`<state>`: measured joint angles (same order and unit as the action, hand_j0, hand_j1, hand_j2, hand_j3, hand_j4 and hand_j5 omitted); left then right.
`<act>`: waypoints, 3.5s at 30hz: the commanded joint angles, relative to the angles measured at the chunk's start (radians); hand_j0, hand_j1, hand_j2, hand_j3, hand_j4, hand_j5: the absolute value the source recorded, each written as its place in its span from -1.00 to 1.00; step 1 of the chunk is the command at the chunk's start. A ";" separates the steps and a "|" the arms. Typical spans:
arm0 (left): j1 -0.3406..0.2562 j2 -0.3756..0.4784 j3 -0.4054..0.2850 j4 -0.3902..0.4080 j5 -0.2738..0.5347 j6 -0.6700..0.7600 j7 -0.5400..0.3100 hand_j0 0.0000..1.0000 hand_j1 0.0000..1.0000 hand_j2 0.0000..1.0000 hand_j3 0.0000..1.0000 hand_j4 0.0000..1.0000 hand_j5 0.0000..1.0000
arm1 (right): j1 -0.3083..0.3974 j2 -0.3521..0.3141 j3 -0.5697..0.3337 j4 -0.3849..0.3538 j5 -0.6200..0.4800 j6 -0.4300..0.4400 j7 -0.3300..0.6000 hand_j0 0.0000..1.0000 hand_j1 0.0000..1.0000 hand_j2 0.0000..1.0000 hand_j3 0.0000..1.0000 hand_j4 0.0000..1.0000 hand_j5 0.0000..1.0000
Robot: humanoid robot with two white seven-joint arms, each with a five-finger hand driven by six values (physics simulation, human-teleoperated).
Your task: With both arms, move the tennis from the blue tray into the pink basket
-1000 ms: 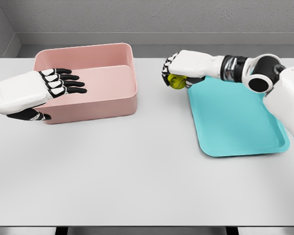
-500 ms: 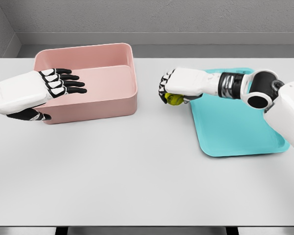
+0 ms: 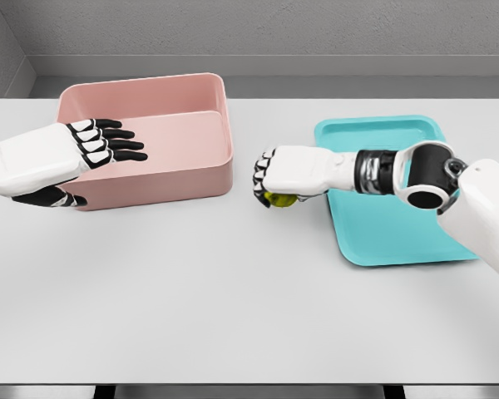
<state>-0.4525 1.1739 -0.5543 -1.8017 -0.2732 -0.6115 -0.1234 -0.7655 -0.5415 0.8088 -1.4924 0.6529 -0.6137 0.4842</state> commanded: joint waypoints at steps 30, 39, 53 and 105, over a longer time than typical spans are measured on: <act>0.003 0.001 0.001 -0.001 0.006 0.001 0.001 1.00 1.00 1.00 1.00 1.00 1.00 | 0.051 0.000 0.087 -0.085 0.074 0.003 -0.001 0.39 0.39 0.39 0.39 0.39 0.39; 0.003 0.001 0.001 -0.001 0.006 0.001 0.001 1.00 1.00 1.00 1.00 1.00 1.00 | 0.052 -0.003 0.087 -0.075 0.073 0.003 -0.001 0.79 0.79 0.79 0.79 0.79 0.79; 0.015 -0.017 -0.001 0.001 0.002 0.001 -0.044 1.00 1.00 1.00 1.00 1.00 1.00 | 0.051 -0.052 -0.005 -0.083 0.060 0.003 0.001 0.99 0.99 0.99 0.99 0.99 0.99; -0.258 -0.435 -0.394 0.033 -0.182 0.001 -0.130 1.00 1.00 1.00 1.00 1.00 1.00 | 0.675 -0.115 -0.927 -0.135 -0.450 0.003 -0.003 1.00 1.00 1.00 1.00 1.00 1.00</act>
<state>-0.7118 0.7434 -0.9414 -1.7731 -0.4621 -0.6121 -0.2537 -0.0920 -0.6556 -0.1180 -1.6301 0.2101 -0.6133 0.4822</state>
